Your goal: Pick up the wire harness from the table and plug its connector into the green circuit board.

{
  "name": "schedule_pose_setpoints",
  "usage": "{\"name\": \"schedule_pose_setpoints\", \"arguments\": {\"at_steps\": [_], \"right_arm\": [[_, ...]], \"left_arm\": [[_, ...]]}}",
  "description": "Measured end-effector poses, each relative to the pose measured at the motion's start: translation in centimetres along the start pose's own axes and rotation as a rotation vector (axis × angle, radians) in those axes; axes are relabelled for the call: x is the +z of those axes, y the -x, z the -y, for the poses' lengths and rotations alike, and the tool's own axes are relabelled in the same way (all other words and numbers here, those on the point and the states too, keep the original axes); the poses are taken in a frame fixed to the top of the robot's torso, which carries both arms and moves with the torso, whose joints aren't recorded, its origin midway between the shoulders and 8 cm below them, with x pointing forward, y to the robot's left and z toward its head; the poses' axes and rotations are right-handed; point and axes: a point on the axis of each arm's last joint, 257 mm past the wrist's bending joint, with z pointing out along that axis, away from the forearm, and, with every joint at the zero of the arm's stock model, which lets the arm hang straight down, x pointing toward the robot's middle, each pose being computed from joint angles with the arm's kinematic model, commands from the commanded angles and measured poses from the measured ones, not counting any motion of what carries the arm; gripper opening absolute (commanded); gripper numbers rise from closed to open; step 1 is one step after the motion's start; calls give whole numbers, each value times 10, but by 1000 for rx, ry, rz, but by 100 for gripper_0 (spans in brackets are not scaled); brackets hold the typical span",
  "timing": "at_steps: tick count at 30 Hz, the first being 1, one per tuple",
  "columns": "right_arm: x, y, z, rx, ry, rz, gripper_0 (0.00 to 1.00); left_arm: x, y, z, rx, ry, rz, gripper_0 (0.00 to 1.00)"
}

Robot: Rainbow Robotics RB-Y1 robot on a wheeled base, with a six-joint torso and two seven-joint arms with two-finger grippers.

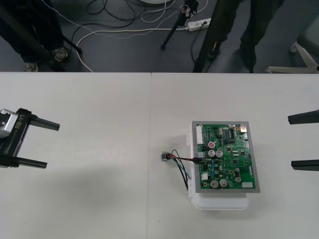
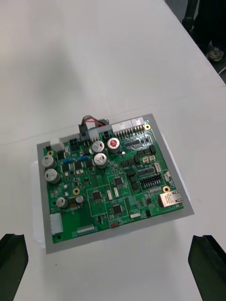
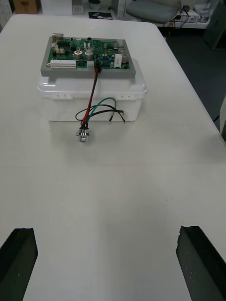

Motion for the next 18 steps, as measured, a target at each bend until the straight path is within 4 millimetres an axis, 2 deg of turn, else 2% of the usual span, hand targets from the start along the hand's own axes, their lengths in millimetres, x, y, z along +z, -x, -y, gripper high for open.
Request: {"name": "schedule_pose_setpoints", "arguments": {"at_steps": [6,14,18], "right_arm": [[-11,-6,7,-103,-2,69,100],[-29,-18,-6,-99,65,27,100],[-41,-19,0,-93,43,42,100]], "left_arm": [[-13,10,11,18,-30,-16,87],[-30,23,22,22,-42,-22,87],[-36,23,25,11,-34,-22,87]]}}
